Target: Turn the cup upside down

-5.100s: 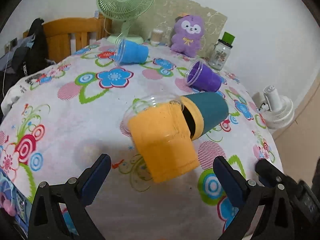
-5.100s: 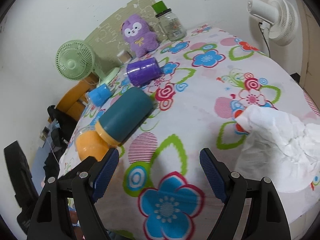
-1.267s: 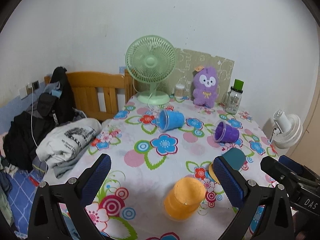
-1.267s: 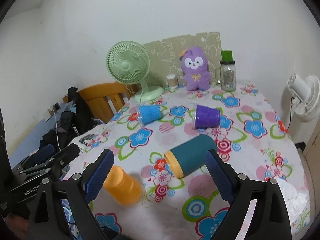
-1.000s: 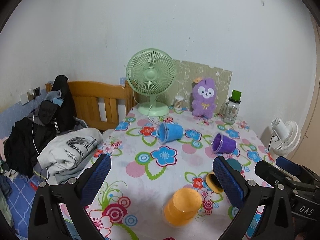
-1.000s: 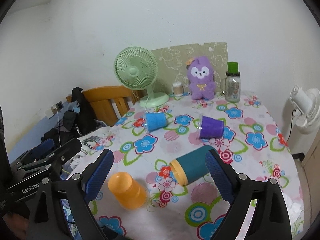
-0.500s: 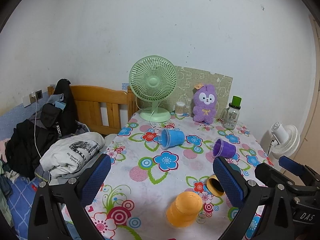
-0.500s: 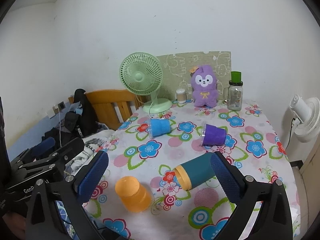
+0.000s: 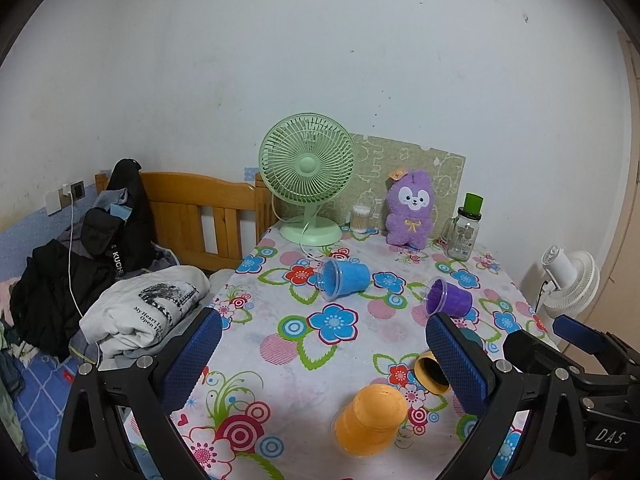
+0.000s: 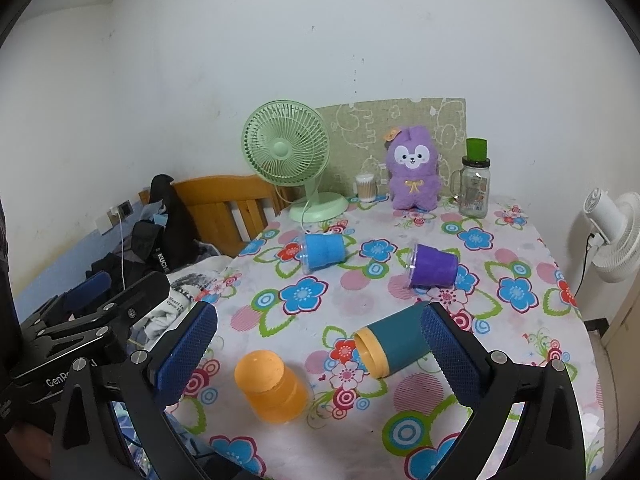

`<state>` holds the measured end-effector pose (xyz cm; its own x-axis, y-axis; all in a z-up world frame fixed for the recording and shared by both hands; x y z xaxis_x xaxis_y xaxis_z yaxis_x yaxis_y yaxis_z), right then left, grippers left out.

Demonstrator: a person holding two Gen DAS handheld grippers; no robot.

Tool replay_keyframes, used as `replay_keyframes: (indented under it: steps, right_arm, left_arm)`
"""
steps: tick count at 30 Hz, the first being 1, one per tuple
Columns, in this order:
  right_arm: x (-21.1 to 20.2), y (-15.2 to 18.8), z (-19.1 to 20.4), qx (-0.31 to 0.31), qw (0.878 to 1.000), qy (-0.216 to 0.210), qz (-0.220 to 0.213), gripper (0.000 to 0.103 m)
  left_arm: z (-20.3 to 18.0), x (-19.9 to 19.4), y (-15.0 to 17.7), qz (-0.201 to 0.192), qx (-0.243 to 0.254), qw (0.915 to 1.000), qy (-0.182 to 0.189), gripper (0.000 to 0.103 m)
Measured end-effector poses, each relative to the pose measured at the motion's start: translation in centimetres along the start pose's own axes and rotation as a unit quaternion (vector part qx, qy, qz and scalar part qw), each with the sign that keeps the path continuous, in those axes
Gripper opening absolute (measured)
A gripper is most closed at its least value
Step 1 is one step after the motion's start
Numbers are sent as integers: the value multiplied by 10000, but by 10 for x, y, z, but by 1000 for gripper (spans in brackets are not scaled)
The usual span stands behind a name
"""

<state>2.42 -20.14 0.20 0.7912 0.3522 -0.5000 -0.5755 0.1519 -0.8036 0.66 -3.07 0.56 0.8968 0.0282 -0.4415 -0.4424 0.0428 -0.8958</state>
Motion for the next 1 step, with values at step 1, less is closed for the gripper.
replay_keyframes:
  steps: [1]
  right_arm:
    - [0, 0, 0, 3, 10000, 0, -4, 103]
  left_arm:
    - [0, 0, 0, 3, -1, 10000, -6, 103]
Point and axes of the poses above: each gripper's, at about its wrist camera, not at the fingertips, and x roughly the way its jaws point, z to its left, y to its underside, the point moved 7 cm from there along x, roughly the way its jaws point, and after that the axes turned 9 degrees about x, right-handed, at the moved point
